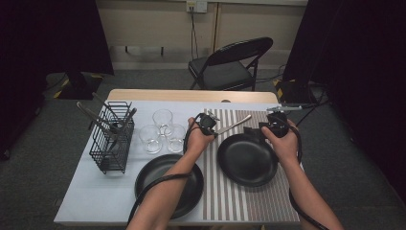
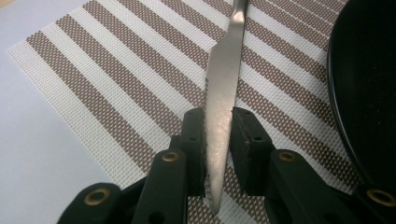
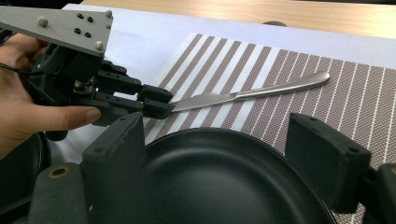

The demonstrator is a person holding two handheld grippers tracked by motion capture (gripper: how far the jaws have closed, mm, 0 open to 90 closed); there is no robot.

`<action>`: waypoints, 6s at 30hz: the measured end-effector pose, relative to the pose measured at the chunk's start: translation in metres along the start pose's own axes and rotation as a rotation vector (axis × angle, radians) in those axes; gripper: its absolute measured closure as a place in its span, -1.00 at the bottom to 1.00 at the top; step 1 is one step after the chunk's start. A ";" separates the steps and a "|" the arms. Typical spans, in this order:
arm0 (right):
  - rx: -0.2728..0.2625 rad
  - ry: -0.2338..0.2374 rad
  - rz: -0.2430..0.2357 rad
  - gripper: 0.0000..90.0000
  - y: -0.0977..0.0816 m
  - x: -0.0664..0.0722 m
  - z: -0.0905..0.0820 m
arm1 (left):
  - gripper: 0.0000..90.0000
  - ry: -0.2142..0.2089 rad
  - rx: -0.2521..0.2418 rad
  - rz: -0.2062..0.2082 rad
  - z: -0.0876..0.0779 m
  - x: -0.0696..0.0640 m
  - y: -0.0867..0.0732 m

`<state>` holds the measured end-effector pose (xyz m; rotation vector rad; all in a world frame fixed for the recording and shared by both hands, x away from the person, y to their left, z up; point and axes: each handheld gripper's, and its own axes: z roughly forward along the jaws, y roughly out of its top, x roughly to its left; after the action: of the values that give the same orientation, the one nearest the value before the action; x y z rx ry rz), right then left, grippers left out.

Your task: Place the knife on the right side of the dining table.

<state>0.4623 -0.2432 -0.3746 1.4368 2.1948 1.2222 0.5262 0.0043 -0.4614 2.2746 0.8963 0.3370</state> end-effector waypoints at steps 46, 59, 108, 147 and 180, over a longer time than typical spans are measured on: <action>0.013 -0.006 0.007 -0.56 -0.004 -0.002 0.002 | 0.69 0.018 -0.013 -0.050 -0.002 0.002 -0.001; 0.016 -0.014 -0.001 -0.56 -0.003 0.001 0.002 | 0.51 -0.035 -0.052 -0.055 -0.031 -0.003 -0.001; 0.092 -0.070 -0.062 -0.42 -0.005 0.003 0.045 | -0.51 -0.257 -0.094 -0.035 -0.118 -0.029 -0.039; 0.094 -0.110 -0.095 -0.30 0.011 -0.013 0.084 | -0.53 -0.320 -0.086 0.005 -0.152 -0.045 -0.073; 0.115 -0.176 -0.084 0.07 0.030 -0.035 0.116 | -0.54 -0.312 -0.058 0.021 -0.160 -0.038 -0.088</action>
<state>0.5678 -0.2090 -0.4322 1.4200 2.2108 0.9194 0.3813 0.1037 -0.4001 2.2051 0.6923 0.0138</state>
